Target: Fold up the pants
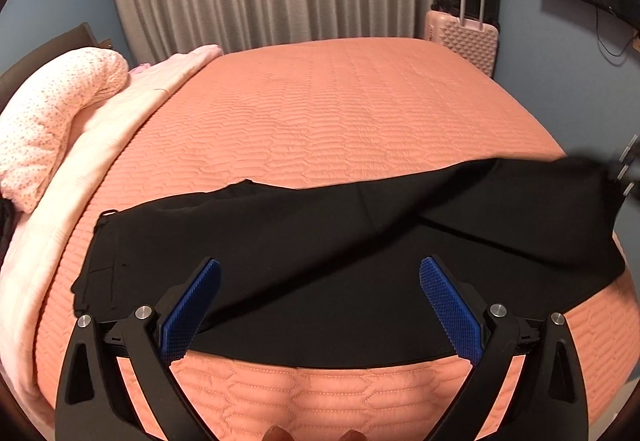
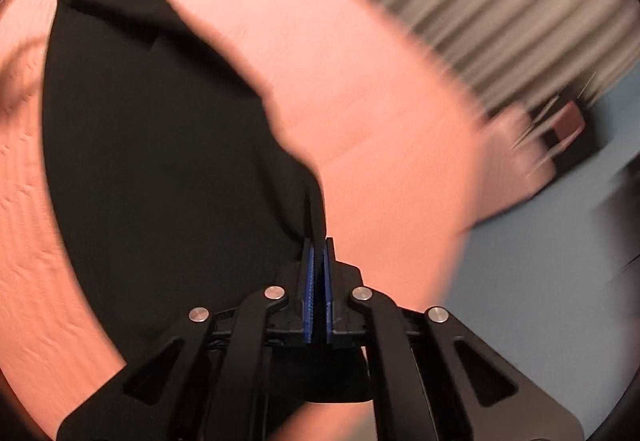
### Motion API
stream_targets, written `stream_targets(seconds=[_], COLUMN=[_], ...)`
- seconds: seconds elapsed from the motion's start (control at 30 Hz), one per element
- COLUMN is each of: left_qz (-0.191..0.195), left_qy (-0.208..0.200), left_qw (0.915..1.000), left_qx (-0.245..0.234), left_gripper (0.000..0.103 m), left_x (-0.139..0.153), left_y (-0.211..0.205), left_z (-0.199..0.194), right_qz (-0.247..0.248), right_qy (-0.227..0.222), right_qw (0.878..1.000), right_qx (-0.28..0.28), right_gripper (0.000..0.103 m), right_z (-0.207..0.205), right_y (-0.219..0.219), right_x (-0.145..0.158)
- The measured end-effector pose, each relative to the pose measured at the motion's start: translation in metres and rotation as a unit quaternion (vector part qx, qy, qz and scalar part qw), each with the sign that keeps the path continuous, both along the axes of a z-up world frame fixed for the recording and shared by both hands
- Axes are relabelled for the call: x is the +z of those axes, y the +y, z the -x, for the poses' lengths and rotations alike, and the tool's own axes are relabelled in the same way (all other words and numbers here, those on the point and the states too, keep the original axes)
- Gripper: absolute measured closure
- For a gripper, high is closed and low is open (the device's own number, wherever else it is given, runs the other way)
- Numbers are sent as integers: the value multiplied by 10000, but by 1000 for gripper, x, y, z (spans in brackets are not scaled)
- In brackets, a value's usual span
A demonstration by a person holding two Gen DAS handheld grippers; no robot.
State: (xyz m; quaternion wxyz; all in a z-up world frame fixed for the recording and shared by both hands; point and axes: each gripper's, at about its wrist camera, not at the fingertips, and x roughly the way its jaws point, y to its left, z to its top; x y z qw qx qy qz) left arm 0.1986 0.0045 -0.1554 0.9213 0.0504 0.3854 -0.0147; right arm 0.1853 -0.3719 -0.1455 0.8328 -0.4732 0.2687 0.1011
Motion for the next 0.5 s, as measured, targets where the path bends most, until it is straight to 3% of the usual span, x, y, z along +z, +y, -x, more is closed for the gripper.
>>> stream_targets(seconds=[0.03, 0.1, 0.2, 0.23, 0.27, 0.33, 0.37, 0.4, 0.43, 0.5], left_qz=[-25, -82, 13, 58, 67, 15, -69, -150, -219, -146], left_qy=[-28, -90, -76, -33, 37, 179, 238, 238, 214, 230], left_qw=[10000, 9999, 9999, 9998, 9996, 9990, 9988, 9986, 9983, 9978], left_qx=[27, 85, 135, 197, 265, 407, 433, 441, 489, 611], left_gripper=[5, 5, 5, 5, 5, 5, 5, 5, 5, 5], left_x=[3, 8, 8, 4, 1, -4, -5, -5, -5, -8], left_y=[1, 2, 8, 12, 16, 23, 27, 29, 34, 47], left_z=[2, 8, 13, 14, 13, 12, 12, 12, 12, 12], right_qz=[672, 1290, 1233, 1124, 840, 182, -283, -818, -1225, -2219], right_qy=[-767, -1310, -510, -34, 630, 928, 807, 825, 766, 714], right_qw=[9944, 9818, 9911, 9936, 9930, 9898, 9866, 9784, 9724, 9582], right_qx=[267, 480, 40, -106, -546, -1064, -1386, -1711, -1834, -1662], right_gripper=[100, 100, 95, 86, 68, 66, 64, 51, 46, 32], right_z=[28, 59, 85, 88, 89, 97, 102, 102, 100, 86], right_y=[9, 8, -20, -29, -42, -53, -59, -60, -57, -19], right_x=[12, -3, -86, -109, -138, -146, -135, -119, -105, -70])
